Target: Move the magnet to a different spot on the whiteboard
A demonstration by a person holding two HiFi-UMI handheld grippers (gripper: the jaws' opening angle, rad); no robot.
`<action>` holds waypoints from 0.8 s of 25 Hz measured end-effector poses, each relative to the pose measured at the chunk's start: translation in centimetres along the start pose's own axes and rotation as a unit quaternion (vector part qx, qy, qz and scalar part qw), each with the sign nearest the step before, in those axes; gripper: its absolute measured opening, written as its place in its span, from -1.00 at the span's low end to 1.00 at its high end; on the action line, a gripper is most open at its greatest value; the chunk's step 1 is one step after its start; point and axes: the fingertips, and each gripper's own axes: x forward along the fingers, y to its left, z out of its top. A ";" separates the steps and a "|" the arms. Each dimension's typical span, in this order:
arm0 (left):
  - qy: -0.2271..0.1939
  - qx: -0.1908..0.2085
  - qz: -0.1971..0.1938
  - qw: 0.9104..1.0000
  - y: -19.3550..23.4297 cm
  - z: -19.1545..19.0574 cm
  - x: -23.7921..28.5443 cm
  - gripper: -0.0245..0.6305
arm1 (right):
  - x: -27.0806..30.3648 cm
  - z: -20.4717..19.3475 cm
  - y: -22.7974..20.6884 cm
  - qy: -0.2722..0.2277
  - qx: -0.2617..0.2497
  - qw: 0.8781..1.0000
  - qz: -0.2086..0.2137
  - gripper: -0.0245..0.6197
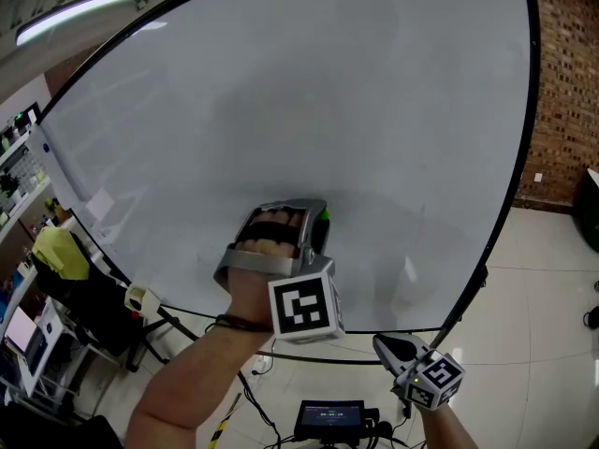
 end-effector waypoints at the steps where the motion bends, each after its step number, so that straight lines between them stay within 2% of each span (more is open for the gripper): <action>1: 0.004 -0.002 0.002 1.000 0.2 0.0 0.0 -0.46 | 0.0 0.1 0.0 0.000 -0.001 1.000 0.001 -0.84; 11: 0.037 0.001 0.009 0.999 0.6 -0.5 1.0 -0.46 | -0.7 0.2 -0.8 -0.005 0.006 1.000 -0.003 -0.84; 20: 0.046 0.011 0.040 0.998 0.6 -0.5 1.3 -0.45 | -1.3 0.1 -1.4 -0.010 0.009 1.000 -0.006 -0.84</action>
